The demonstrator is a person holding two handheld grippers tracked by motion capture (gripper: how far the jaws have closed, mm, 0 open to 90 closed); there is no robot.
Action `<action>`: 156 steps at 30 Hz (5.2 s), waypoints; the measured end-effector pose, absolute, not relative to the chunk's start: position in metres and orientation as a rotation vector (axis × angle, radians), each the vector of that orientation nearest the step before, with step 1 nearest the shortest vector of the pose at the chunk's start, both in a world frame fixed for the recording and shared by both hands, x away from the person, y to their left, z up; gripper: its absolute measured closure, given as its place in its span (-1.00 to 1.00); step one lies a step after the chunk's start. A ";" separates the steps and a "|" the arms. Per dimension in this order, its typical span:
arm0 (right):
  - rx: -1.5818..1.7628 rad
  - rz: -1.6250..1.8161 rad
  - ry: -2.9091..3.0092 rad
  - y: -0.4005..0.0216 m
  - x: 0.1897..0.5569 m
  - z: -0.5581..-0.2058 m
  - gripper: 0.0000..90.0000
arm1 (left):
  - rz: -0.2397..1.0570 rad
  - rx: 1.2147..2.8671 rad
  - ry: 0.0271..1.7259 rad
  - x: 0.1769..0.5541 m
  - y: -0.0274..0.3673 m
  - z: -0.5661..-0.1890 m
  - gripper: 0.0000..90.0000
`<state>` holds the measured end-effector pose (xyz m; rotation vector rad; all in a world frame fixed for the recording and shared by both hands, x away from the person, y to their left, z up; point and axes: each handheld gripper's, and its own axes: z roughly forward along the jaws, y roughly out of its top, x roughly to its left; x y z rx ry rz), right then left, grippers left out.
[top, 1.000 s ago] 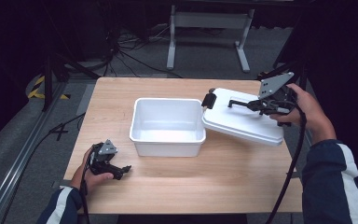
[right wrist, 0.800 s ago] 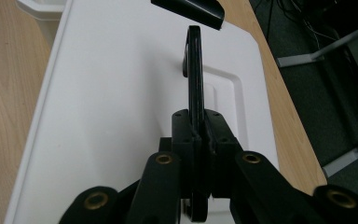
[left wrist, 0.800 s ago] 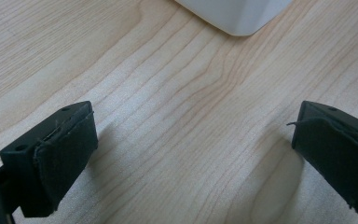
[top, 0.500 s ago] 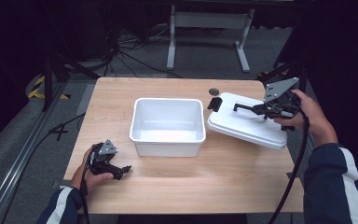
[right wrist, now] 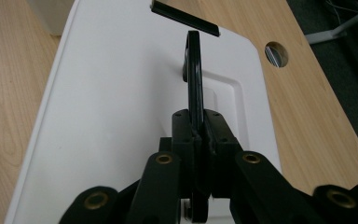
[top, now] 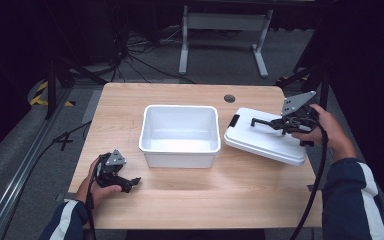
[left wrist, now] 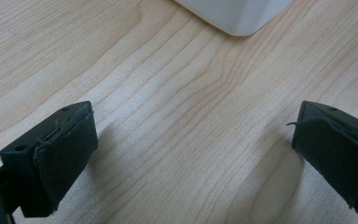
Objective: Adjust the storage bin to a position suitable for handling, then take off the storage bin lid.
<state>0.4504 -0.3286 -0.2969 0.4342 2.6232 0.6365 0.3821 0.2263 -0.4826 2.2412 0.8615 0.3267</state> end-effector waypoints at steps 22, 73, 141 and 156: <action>0.522 0.636 2.675 -0.334 0.459 -0.360 0.88 | 0.324 2.244 0.855 0.383 0.227 -0.483 -0.99; 0.833 0.797 2.459 -0.343 0.422 -0.367 0.01 | 0.317 2.248 0.858 0.382 0.228 -0.482 -0.99; 1.117 1.005 2.303 -0.404 0.311 -0.468 -0.48 | 0.322 2.243 0.865 0.381 0.227 -0.483 -0.99; 1.116 1.004 2.304 -0.404 0.311 -0.467 -0.49 | 0.321 2.244 0.864 0.381 0.227 -0.483 -0.99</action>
